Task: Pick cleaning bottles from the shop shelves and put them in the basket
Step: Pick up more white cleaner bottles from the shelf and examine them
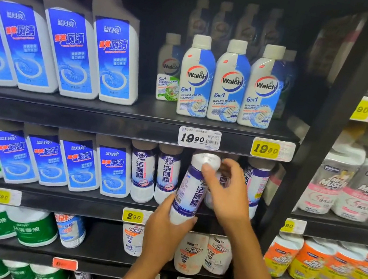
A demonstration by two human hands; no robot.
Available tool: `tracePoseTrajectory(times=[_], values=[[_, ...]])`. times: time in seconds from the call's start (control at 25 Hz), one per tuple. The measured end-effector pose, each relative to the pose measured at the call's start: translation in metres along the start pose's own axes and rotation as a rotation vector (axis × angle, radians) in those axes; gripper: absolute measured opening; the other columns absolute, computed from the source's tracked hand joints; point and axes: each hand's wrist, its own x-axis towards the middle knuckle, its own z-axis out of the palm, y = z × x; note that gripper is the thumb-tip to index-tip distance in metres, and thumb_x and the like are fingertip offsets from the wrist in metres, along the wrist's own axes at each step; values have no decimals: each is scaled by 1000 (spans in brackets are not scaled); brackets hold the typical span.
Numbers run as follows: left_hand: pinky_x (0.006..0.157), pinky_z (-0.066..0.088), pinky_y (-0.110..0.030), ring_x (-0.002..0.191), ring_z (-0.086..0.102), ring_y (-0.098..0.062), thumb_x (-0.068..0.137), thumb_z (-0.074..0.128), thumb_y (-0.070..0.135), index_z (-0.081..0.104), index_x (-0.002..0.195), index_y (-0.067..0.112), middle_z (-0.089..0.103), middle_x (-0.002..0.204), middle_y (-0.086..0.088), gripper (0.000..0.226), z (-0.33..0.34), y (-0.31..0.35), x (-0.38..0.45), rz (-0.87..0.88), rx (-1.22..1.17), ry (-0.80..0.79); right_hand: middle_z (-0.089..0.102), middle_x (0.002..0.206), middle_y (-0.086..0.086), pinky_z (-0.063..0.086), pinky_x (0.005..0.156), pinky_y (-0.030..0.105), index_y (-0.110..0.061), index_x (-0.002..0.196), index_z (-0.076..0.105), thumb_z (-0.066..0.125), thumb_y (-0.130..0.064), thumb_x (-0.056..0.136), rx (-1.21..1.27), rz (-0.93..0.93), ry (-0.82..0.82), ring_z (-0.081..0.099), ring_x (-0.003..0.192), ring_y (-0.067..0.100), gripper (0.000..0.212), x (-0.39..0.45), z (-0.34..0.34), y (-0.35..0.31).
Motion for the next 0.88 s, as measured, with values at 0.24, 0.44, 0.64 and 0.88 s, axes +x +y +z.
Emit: tracePoseTrajectory(times=[0.24,0.44,0.64,0.88], values=[[80,54,-14,99,65,4,71,86,28,60,120,36,70,106,21,56,-11,-14,-24,-74,-56,25,72,96,-13,57,81,25,-30,103,65,56,-30,100,32,-52,-253,65,89,-1,9,17,-24,-15],[82,58,-25,102,69,-8,68,87,23,63,118,31,73,108,12,56,-12,-28,-48,-200,-174,-51,72,108,-6,53,98,46,-23,126,65,58,-35,98,8,-19,-388,66,100,10,31,11,-18,-12],[78,54,-15,104,68,-6,68,88,18,62,122,29,73,111,11,60,-21,-37,-65,-230,-217,-54,73,96,-24,58,85,28,-52,93,68,61,-37,96,-23,-98,-469,68,95,3,17,1,-15,-22],[79,55,-16,105,68,-7,68,89,16,62,118,33,73,110,13,59,-35,-29,-73,-213,-230,-105,73,90,-17,55,79,28,-40,90,68,61,-44,94,-138,-158,-390,67,87,2,9,-15,-10,-46]])
